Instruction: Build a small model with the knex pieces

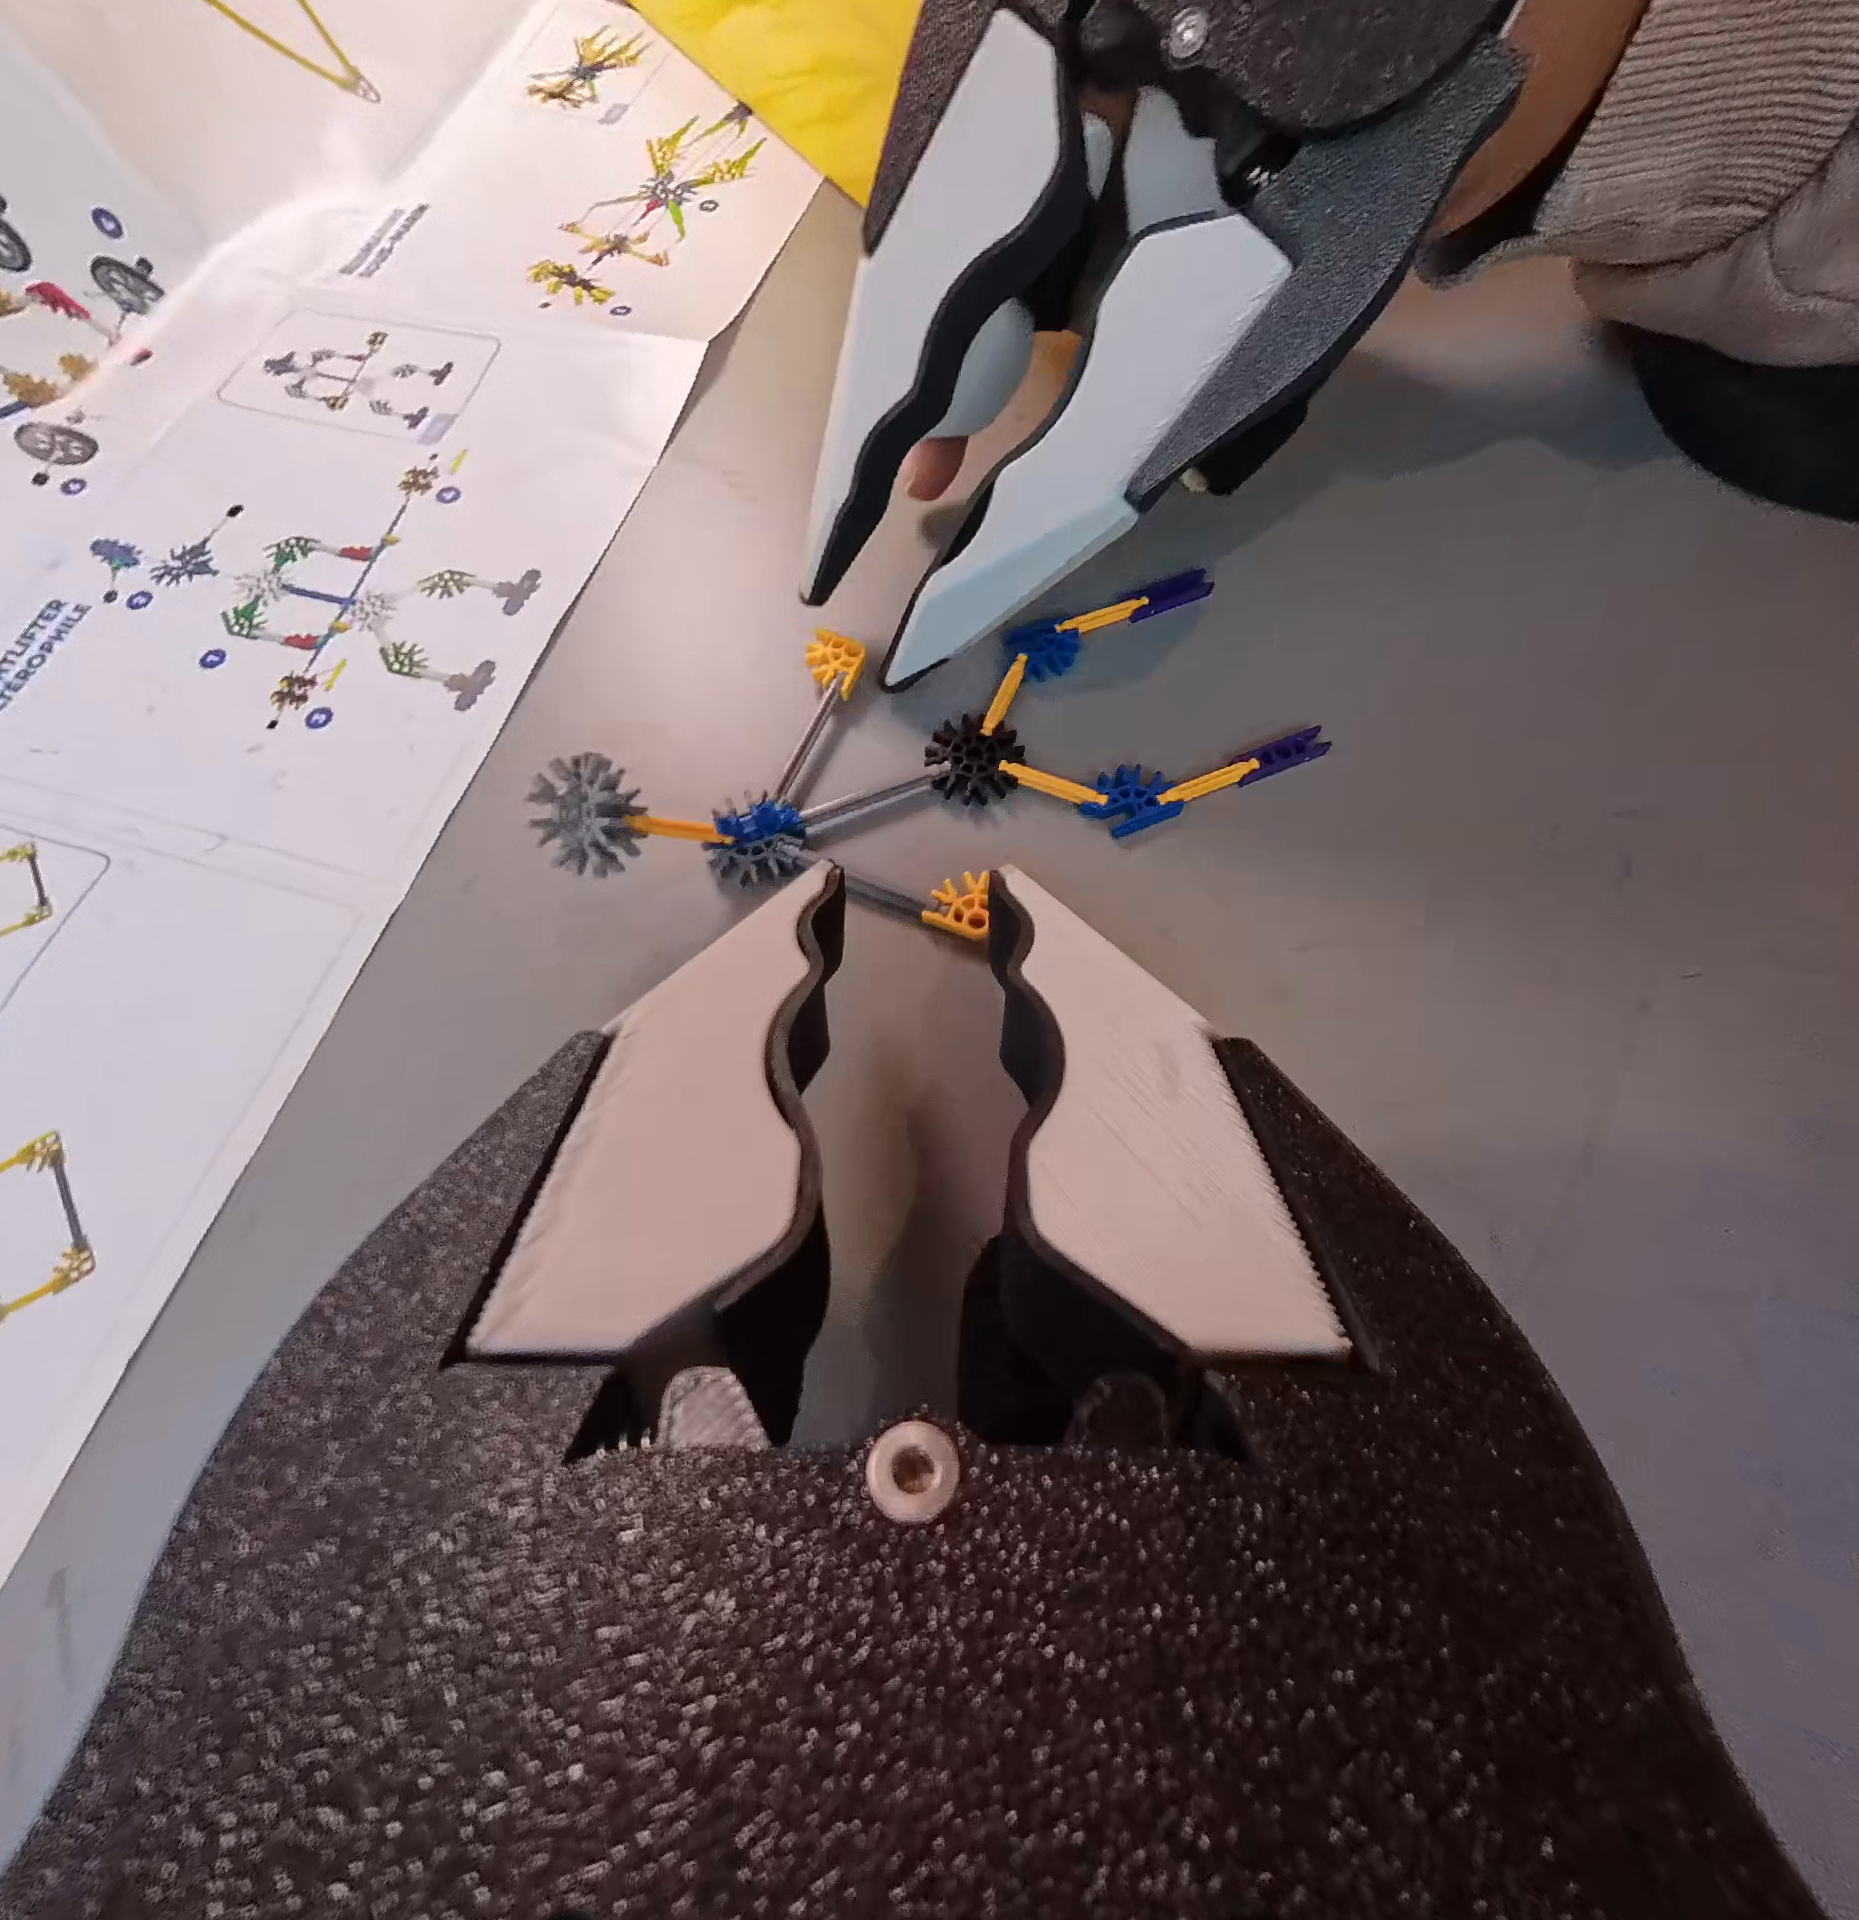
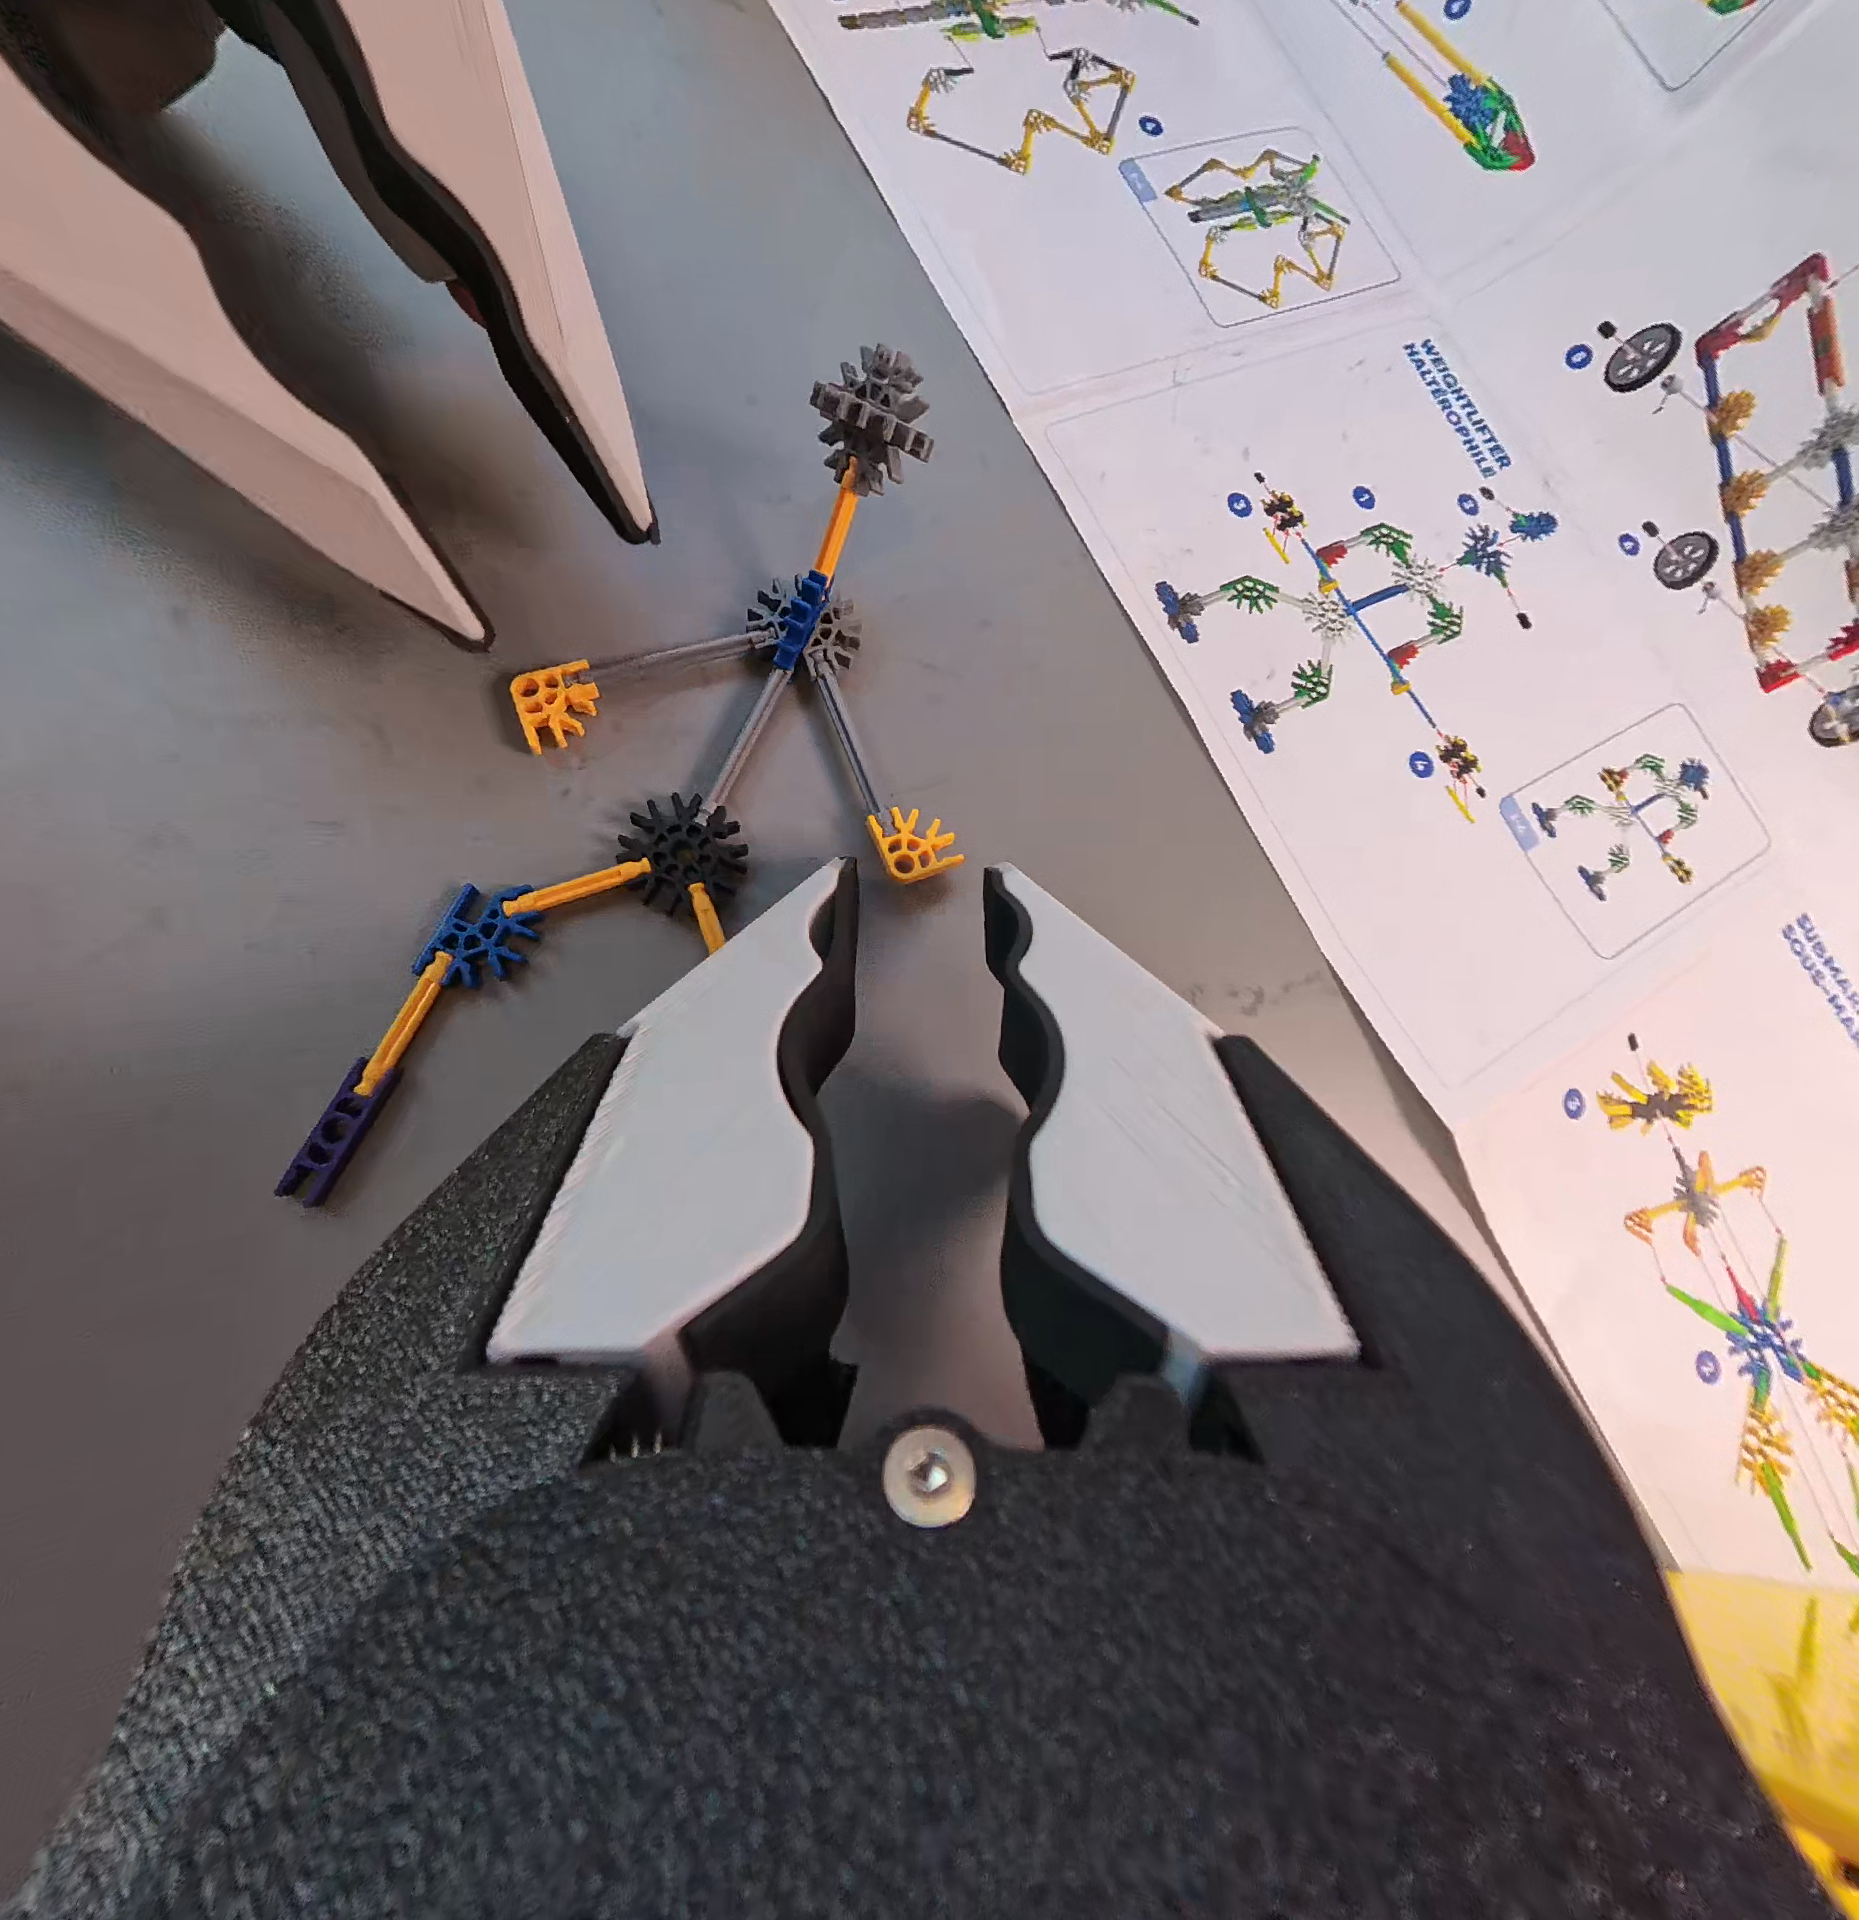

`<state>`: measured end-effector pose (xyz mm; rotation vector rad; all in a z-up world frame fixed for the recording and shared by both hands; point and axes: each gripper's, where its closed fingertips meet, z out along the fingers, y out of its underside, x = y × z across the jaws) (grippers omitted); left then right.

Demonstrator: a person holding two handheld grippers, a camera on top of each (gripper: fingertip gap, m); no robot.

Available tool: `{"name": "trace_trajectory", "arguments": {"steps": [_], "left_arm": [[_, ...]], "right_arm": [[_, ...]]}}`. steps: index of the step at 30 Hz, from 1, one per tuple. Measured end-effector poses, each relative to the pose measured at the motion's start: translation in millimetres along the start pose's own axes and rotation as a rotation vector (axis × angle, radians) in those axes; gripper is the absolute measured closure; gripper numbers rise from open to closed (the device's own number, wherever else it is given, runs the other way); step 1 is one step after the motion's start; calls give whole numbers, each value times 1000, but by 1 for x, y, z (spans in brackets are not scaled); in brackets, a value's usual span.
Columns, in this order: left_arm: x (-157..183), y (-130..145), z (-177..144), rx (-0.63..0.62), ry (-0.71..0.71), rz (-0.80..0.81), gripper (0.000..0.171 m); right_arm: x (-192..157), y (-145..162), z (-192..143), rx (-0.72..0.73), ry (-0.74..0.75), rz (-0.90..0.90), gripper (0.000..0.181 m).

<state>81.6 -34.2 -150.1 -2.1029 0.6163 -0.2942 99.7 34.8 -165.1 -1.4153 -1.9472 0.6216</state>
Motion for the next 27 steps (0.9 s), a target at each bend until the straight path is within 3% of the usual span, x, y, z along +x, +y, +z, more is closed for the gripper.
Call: {"name": "trace_trajectory", "arguments": {"steps": [5,10,27], "left_arm": [[10,5,14,-69,0,87,144],[1,17,8,-112,-31,147,153],[-9,42,-25,-128,39,52,160]], "right_arm": [[-4,-3,6,-3,-33,13,166],[-6,-2,4,-57,0,77,167],[-46,-12,3,-46,-95,59,170]]}}
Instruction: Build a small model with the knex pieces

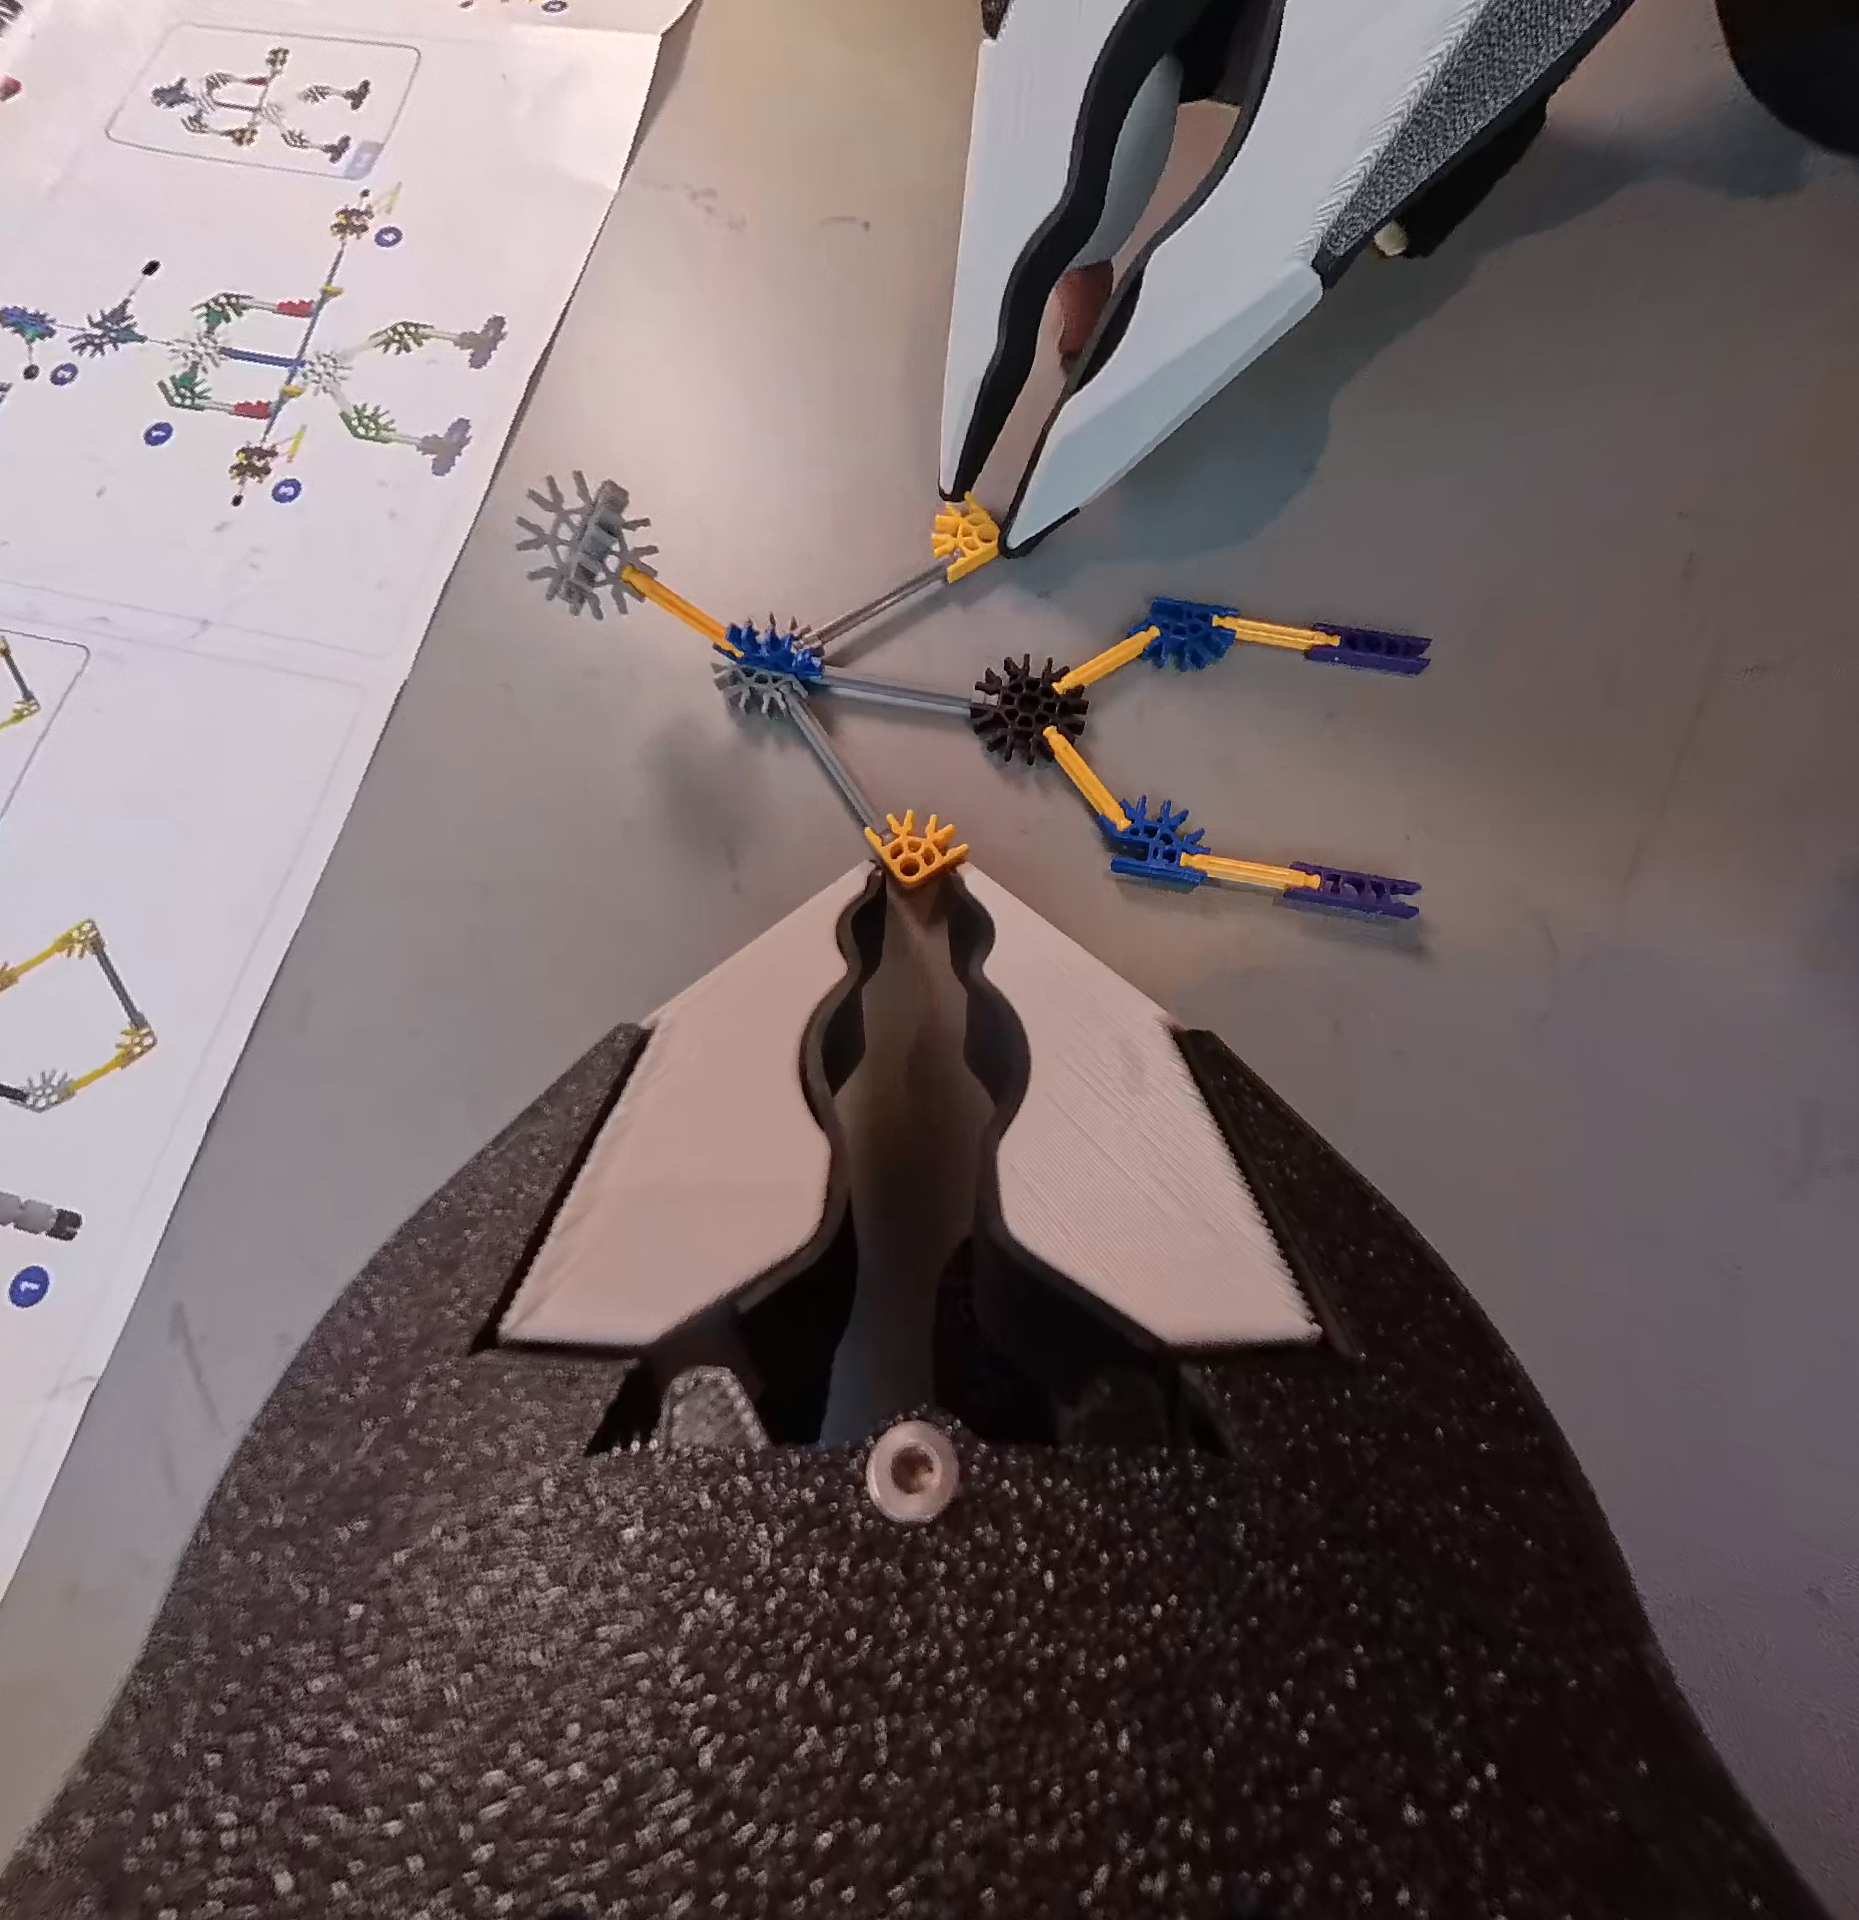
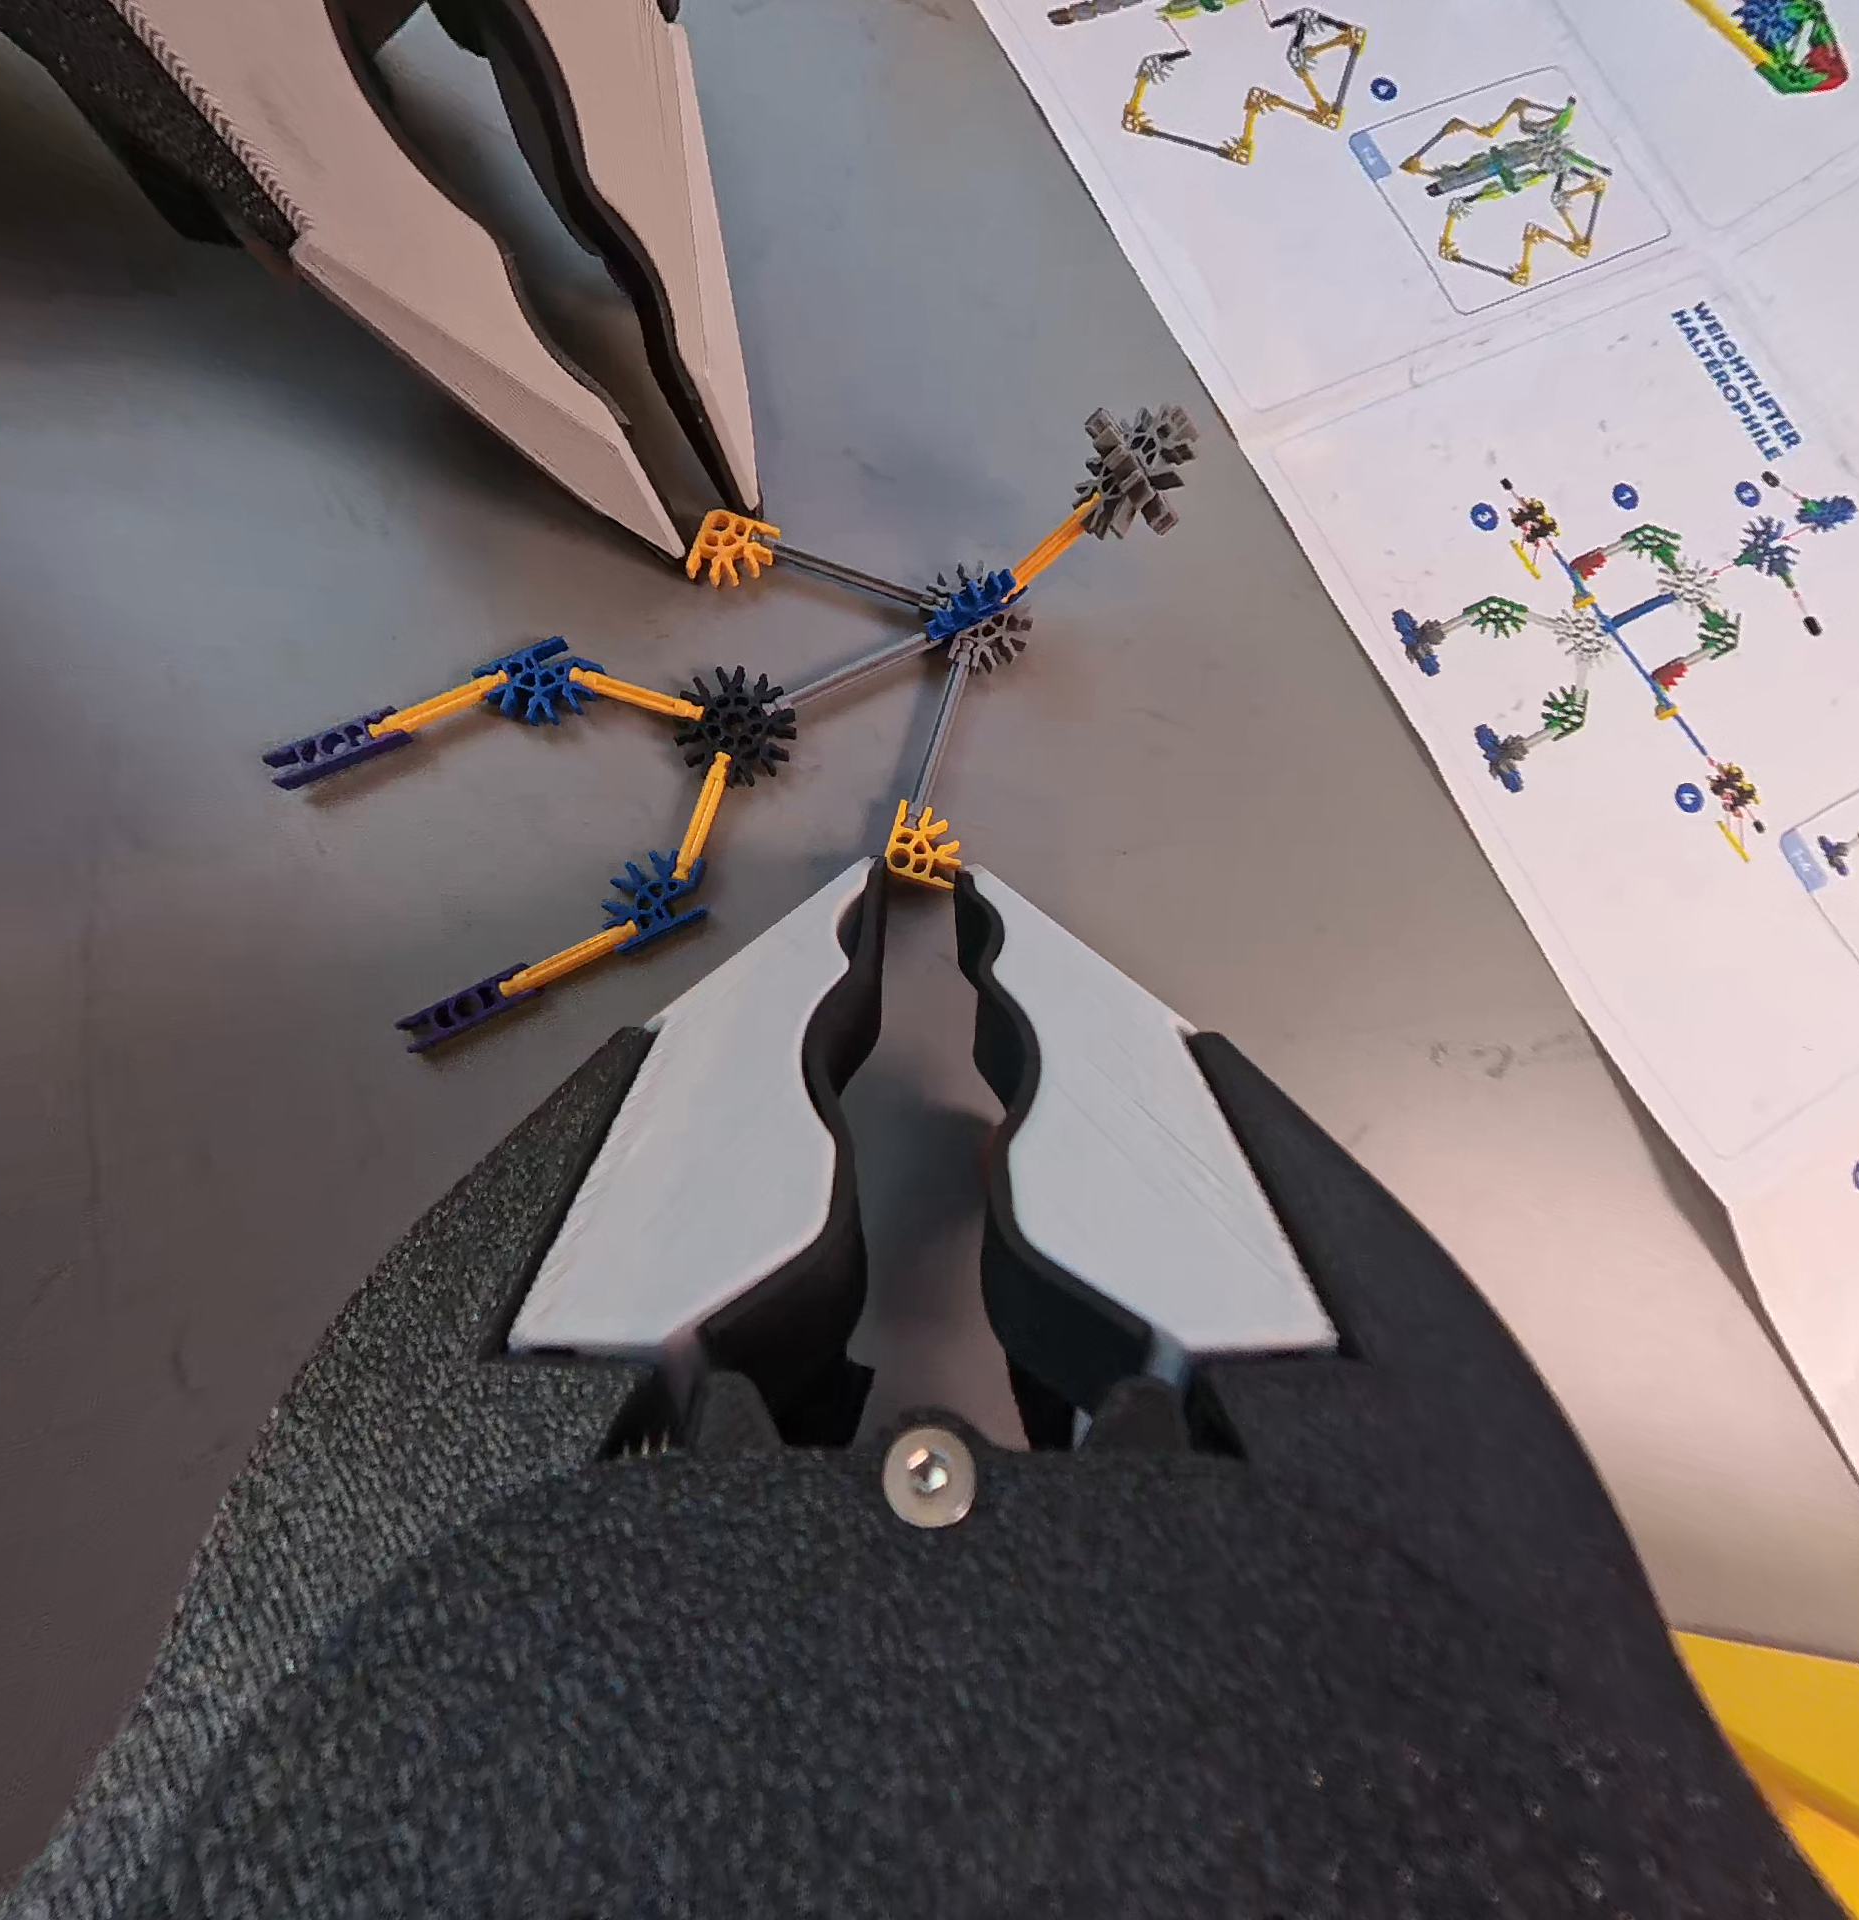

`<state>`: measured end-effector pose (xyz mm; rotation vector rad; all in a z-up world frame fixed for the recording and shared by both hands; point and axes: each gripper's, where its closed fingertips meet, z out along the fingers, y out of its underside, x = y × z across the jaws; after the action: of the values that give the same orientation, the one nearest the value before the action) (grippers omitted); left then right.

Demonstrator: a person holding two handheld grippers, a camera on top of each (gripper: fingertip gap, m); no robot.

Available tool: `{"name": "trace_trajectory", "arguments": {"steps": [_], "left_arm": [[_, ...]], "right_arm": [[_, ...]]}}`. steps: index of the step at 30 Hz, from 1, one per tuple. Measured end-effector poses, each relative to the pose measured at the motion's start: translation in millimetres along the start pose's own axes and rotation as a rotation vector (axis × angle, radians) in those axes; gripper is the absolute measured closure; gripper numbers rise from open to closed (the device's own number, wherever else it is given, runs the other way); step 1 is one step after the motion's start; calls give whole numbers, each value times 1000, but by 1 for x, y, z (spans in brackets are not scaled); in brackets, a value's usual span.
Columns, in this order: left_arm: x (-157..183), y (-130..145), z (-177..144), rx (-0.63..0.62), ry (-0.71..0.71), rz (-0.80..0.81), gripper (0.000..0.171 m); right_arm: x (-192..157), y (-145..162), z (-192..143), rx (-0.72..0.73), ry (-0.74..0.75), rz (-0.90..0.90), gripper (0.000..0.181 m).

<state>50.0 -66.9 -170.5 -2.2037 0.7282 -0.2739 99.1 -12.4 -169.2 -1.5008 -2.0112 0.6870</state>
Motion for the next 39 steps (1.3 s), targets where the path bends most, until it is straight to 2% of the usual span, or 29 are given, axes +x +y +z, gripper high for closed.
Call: {"name": "trace_trajectory", "arguments": {"steps": [8,27,31,35,39], "left_arm": [[-1,-8,-6,77,43,-104,150],[0,2,-2,1,15,-52,154],[-1,5,-4,-4,18,-54,154],[-4,9,-9,-8,31,-61,155],[-4,11,-12,-5,48,-73,155]], "right_arm": [[6,2,-2,14,7,10,164],[-6,-7,1,58,-22,-14,168],[-1,-9,-1,81,-9,4,160],[12,-19,-6,152,19,85,144],[21,-28,-13,234,12,176,143]]}}
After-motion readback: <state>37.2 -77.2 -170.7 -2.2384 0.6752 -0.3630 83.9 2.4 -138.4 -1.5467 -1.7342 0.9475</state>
